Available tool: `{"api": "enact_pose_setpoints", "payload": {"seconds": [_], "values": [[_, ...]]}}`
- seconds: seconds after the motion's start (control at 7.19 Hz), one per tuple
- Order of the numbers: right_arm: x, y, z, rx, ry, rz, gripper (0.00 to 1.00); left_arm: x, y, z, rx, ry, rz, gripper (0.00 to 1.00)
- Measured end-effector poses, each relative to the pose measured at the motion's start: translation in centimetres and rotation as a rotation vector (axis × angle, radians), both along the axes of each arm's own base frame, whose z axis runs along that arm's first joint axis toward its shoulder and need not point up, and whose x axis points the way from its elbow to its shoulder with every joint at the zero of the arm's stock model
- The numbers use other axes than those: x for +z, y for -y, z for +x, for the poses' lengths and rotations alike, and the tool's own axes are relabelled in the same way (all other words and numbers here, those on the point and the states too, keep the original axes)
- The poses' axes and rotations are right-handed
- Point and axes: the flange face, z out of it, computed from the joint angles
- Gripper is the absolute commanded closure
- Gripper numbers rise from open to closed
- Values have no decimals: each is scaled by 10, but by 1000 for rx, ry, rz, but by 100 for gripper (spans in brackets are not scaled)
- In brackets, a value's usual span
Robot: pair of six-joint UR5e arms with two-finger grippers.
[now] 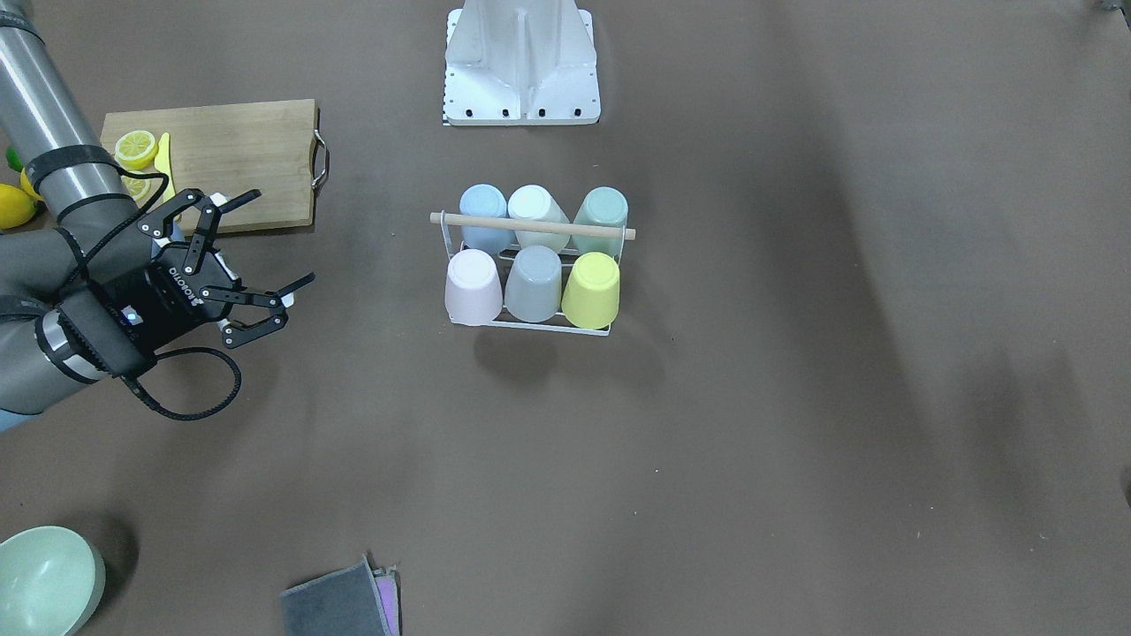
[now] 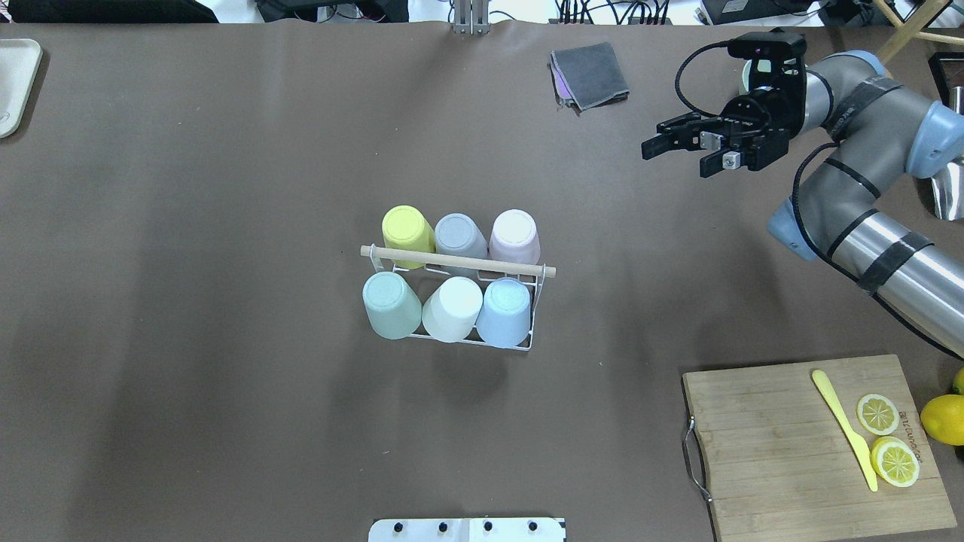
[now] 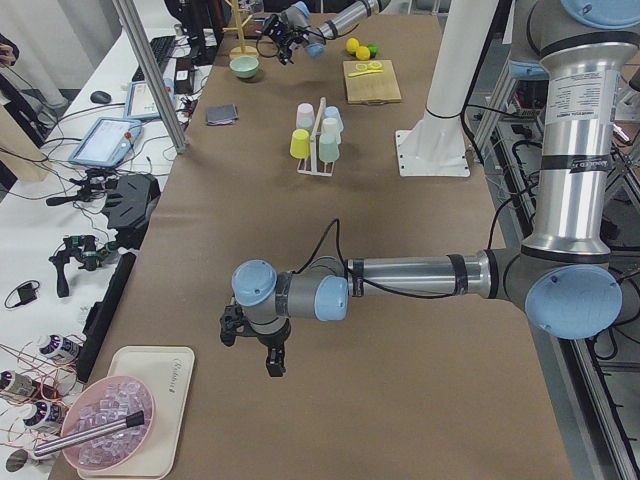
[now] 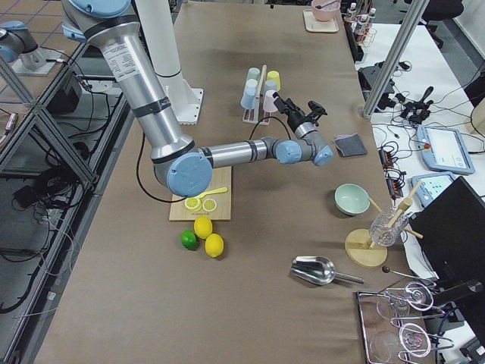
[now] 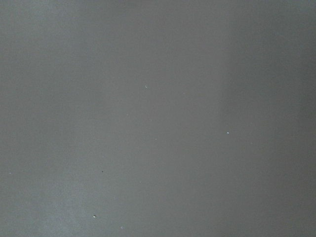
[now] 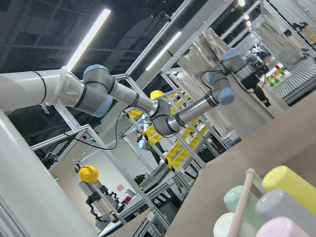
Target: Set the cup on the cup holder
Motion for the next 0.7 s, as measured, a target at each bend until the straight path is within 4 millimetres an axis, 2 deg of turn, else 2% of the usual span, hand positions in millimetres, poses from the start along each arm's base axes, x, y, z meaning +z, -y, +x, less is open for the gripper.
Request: {"api": "enact_pose_setpoints", "payload": {"seconds": [0.14,0.42,0.7], "values": [[5,-7,25,1,-96,-48,1,-1,-2,0,1,-5,3,3],[21,-36,75,21,-296,-171,1,6,-11,0,1,-12,24,3],[66,-62,122,52,-522,-274,1,17,-21,-1,1,-15,51,3]]}}
